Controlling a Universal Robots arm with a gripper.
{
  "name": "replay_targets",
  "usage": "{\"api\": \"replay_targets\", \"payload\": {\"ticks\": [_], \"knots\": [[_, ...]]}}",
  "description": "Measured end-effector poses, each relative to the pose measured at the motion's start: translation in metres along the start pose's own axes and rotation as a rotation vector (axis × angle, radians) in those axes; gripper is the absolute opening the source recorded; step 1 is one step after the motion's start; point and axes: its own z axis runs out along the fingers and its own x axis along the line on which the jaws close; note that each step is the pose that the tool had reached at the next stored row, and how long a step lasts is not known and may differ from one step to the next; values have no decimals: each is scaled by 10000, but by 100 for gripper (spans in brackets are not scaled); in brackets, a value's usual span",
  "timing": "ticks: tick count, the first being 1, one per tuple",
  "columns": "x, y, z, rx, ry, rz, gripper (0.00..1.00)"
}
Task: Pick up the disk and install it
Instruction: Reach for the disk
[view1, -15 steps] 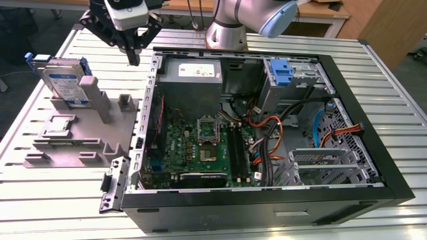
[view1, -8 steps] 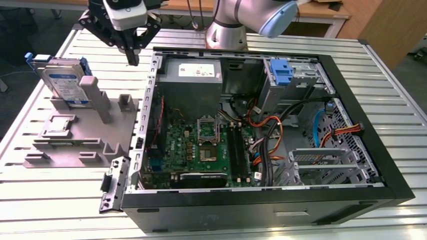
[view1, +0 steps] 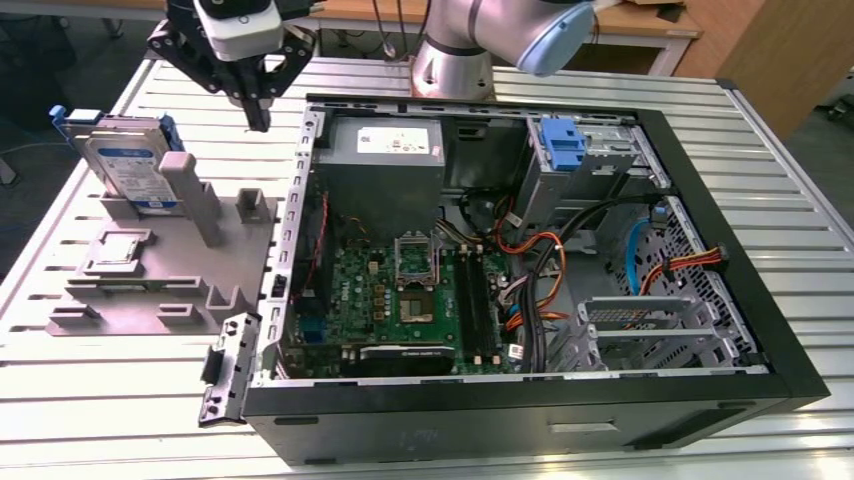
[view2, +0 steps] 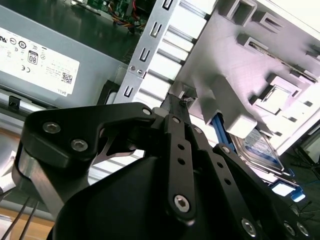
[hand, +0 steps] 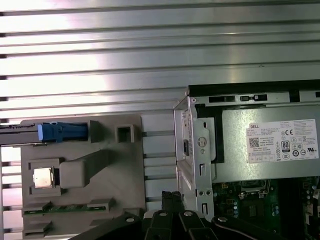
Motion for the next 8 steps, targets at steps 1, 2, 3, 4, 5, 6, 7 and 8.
{"api": "replay_targets", "payload": {"ticks": [1, 2, 3, 4, 5, 6, 7, 8], "knots": [[8, -1, 0, 0, 0, 0, 10], [16, -1, 1, -1, -1, 0, 10], [24, -2, 1, 0, -1, 0, 10], [31, -2, 1, -1, -1, 0, 10], [38, -3, 1, -1, 0, 0, 10], [45, -3, 1, -1, 1, 0, 10], [52, -4, 2, 0, 1, 0, 10], [60, -5, 2, -1, 1, 0, 10]]}}
